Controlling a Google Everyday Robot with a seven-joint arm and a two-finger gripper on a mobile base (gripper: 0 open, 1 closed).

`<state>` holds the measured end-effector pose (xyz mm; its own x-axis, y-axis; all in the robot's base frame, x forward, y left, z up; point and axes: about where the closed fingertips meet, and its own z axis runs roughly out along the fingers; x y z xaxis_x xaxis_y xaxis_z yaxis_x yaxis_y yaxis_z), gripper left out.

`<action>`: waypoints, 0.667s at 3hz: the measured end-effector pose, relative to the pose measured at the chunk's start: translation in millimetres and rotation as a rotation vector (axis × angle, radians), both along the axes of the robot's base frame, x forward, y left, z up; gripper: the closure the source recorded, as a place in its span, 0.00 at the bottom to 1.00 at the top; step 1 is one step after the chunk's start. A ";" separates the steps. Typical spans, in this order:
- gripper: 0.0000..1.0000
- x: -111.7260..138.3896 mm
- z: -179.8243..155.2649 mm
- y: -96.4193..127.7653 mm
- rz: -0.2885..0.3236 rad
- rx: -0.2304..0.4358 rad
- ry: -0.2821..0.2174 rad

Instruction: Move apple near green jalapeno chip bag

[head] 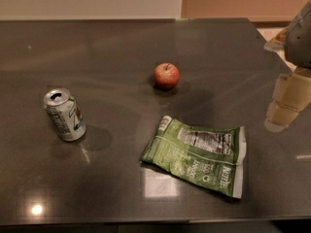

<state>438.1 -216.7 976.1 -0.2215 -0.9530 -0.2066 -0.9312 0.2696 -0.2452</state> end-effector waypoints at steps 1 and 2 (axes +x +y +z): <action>0.00 1.0 0.6 0.6 0.000 0.003 -0.004; 0.00 20.8 -4.9 9.4 0.008 0.027 -0.018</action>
Offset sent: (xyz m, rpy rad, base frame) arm 0.0464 0.0191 -0.0164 0.0593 -0.0191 0.0188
